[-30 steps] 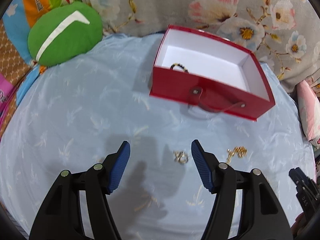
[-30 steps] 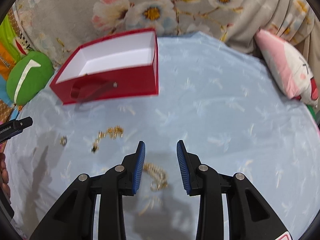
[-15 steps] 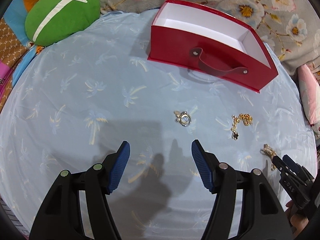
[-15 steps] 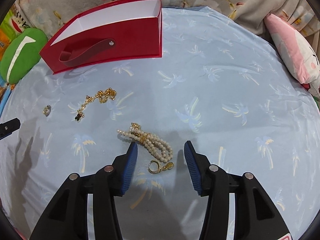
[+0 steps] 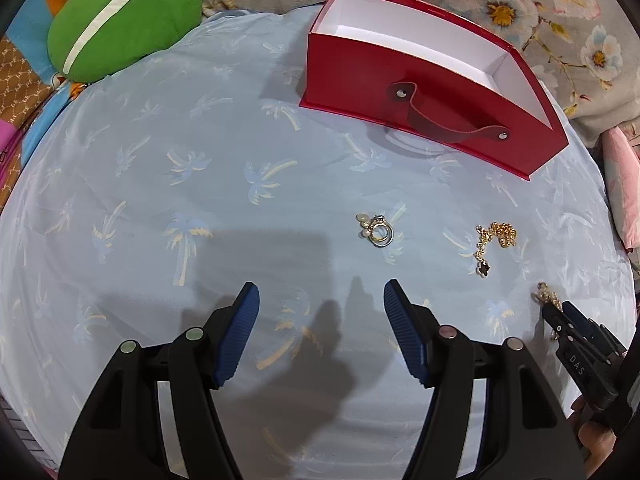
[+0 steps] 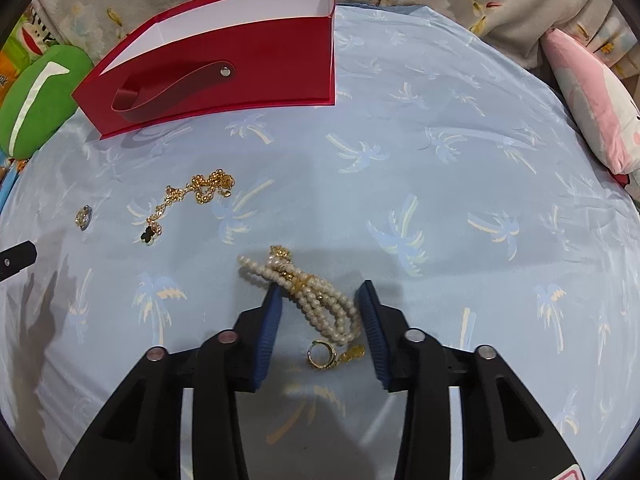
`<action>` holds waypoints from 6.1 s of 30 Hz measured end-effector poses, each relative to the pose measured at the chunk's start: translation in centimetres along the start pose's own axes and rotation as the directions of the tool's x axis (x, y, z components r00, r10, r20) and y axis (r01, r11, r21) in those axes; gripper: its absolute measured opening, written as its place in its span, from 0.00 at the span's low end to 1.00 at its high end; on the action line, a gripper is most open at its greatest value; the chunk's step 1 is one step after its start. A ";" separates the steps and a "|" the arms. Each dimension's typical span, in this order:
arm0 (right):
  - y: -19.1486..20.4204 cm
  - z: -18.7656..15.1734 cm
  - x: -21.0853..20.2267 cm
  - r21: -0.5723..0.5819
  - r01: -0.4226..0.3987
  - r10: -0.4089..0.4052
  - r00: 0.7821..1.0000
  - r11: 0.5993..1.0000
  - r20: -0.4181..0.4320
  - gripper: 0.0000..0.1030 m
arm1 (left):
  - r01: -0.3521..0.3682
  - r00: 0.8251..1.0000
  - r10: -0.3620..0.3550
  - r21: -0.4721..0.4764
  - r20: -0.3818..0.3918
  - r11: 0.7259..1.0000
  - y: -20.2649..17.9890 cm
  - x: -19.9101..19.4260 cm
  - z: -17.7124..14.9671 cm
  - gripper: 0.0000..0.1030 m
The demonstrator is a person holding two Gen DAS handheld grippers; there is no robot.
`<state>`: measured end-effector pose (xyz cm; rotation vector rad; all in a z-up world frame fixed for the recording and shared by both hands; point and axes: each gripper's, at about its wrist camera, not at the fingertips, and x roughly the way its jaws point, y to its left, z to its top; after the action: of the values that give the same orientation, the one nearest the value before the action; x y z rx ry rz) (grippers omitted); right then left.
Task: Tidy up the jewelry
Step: 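Move the right gripper down to the pearl bracelet and grasp it, then grasp the gold chain with the left gripper while the right lifts the pearl bracelet, then carry the pearl bracelet and gold chain over the red box with both grippers, then open both grippers to drop the pearl bracelet and gold chain into the box, then grasp the pearl-topped ring with the left gripper while the right grasps the black-pendant gold chain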
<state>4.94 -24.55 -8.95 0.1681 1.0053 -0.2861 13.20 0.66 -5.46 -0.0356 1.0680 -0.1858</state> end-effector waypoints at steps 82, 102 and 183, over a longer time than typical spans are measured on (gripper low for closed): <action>-1.7 3.0 -8.6 0.053 -0.137 0.125 0.975 0.989 0.183 0.05 | 0.228 0.965 -0.242 0.133 0.100 0.964 -6.1 -6.3 4.5 0.02; 3.3 10.3 -13.8 -0.061 -0.213 0.221 0.913 0.975 0.343 0.05 | 0.196 0.912 -0.239 0.156 0.332 0.968 -4.9 -13.8 12.1 0.02; 6.0 10.4 -7.5 -0.069 -0.184 0.196 0.949 0.980 0.249 0.42 | 0.049 0.970 -0.042 -0.026 0.241 0.998 0.3 -5.2 12.3 0.66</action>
<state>11.44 -20.45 2.98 0.1812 0.7333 -0.1048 21.56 1.05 4.93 -0.1089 0.8285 -0.2007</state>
